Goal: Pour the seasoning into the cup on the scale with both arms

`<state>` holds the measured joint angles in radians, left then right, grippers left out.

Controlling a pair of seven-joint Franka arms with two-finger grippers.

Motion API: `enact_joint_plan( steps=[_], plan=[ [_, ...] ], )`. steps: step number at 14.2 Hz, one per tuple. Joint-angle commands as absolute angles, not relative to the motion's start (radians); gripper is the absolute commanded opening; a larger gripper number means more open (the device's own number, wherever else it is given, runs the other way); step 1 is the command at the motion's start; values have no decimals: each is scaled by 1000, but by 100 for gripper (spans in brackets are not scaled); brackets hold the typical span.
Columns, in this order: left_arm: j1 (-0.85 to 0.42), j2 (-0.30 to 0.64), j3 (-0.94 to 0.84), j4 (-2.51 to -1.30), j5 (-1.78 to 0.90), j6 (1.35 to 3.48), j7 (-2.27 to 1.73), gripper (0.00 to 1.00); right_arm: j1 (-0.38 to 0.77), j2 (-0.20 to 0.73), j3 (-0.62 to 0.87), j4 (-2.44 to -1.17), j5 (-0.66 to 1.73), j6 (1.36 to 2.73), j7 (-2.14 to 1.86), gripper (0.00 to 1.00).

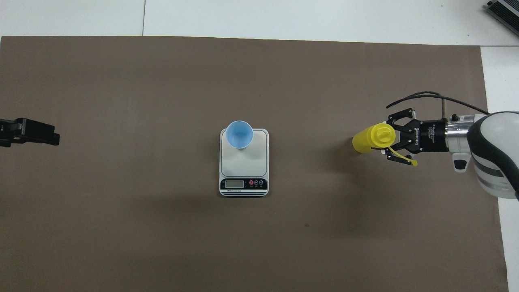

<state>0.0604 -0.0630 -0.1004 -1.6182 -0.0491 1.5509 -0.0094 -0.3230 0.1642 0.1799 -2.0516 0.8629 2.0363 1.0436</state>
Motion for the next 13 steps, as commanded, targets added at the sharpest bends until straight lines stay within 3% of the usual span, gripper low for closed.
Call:
enact_joint_plan(
  steps=[1,13],
  plan=[
    [69,-80,-104,-1631,-40,1539,-15,100,-339,126,189,-2069,855,2048,1046,100],
    [69,-80,-104,-1631,-40,1539,-15,100,-324,-54,192,-2052,381,2026,798,100]
  ],
)
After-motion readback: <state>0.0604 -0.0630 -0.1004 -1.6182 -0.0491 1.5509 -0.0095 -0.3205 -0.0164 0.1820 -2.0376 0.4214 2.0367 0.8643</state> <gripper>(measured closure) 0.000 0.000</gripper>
